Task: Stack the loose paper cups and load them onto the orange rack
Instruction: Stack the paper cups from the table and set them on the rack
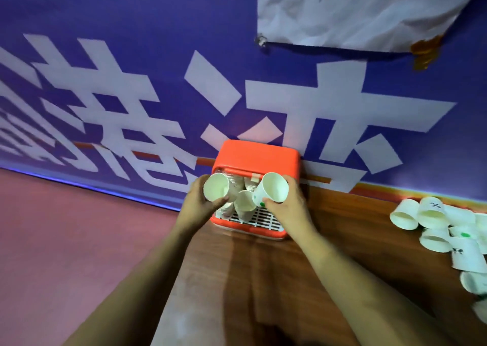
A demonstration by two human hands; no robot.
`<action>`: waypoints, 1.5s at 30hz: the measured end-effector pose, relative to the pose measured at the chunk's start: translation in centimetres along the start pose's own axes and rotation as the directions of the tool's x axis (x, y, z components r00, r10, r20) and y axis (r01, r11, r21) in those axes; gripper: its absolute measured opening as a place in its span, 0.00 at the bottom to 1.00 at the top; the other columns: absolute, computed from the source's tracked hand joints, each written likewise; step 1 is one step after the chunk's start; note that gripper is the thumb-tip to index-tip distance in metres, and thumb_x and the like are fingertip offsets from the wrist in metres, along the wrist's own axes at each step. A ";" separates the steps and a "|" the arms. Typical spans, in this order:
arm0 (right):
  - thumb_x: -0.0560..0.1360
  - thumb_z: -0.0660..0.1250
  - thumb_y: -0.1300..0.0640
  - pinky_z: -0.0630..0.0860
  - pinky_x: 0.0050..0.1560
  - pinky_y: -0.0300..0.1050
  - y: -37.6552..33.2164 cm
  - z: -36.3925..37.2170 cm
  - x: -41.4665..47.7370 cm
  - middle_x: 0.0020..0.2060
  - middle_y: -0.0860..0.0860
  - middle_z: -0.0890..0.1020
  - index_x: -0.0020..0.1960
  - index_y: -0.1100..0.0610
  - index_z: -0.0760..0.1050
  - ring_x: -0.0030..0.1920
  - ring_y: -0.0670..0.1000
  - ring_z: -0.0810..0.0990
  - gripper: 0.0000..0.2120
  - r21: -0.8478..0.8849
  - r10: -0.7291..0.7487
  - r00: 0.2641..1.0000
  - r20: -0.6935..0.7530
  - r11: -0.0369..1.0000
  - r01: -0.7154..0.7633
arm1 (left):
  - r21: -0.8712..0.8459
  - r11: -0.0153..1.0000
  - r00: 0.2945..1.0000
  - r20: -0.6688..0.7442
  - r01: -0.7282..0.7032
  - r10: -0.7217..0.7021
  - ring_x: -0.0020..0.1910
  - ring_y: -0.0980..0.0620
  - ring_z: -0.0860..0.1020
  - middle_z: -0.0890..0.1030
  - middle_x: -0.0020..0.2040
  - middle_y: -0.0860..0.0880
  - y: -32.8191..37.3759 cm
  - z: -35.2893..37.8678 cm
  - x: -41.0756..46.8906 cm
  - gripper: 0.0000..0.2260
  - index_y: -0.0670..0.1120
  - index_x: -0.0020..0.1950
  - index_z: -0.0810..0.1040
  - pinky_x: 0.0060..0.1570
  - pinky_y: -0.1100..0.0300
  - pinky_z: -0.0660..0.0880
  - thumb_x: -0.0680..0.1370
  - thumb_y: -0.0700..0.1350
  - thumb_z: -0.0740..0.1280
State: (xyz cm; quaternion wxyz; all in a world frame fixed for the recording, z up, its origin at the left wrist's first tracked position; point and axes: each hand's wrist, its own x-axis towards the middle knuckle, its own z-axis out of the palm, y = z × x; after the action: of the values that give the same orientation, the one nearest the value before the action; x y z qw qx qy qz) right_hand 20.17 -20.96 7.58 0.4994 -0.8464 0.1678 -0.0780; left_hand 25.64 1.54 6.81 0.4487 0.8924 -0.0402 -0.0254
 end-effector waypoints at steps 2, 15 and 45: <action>0.62 0.78 0.54 0.72 0.62 0.50 -0.4 2.0 0.3 0.61 0.55 0.74 0.65 0.54 0.68 0.63 0.58 0.72 0.35 -0.057 -0.030 0.999 -0.022 0.998 0.029 | -0.019 0.999 0.999 0.011 0.035 -0.034 0.56 0.51 0.75 0.75 0.57 0.51 -0.9 -0.4 0.8 0.26 0.48 0.64 0.71 0.46 0.67 0.71 0.70 0.47 0.78; 0.66 0.77 0.56 0.70 0.59 0.44 1.0 8.0 1.2 0.62 0.58 0.75 0.69 0.59 0.65 0.62 0.58 0.74 0.36 -0.199 -0.041 0.999 0.036 0.979 0.048 | 0.220 0.974 0.988 0.153 -0.053 0.019 0.58 0.45 0.74 0.77 0.57 0.45 -4.8 1.2 4.4 0.33 0.44 0.65 0.72 0.53 0.52 0.74 0.67 0.59 0.76; 0.67 0.76 0.44 0.74 0.57 0.49 5.7 11.5 3.7 0.64 0.56 0.75 0.72 0.53 0.64 0.63 0.58 0.74 0.38 -0.379 0.165 0.974 0.157 0.921 -0.095 | 0.216 0.973 0.961 0.277 -0.083 0.020 0.64 0.43 0.74 0.74 0.68 0.43 -8.6 4.1 5.8 0.35 0.43 0.72 0.70 0.59 0.56 0.71 0.67 0.42 0.79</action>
State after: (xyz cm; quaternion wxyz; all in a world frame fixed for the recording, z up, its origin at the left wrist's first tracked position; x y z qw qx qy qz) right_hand 25.87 -15.38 -3.19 0.3490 -0.9155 0.1881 0.0675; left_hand 31.49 2.83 -2.62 0.3349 0.9242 -0.1277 -0.1318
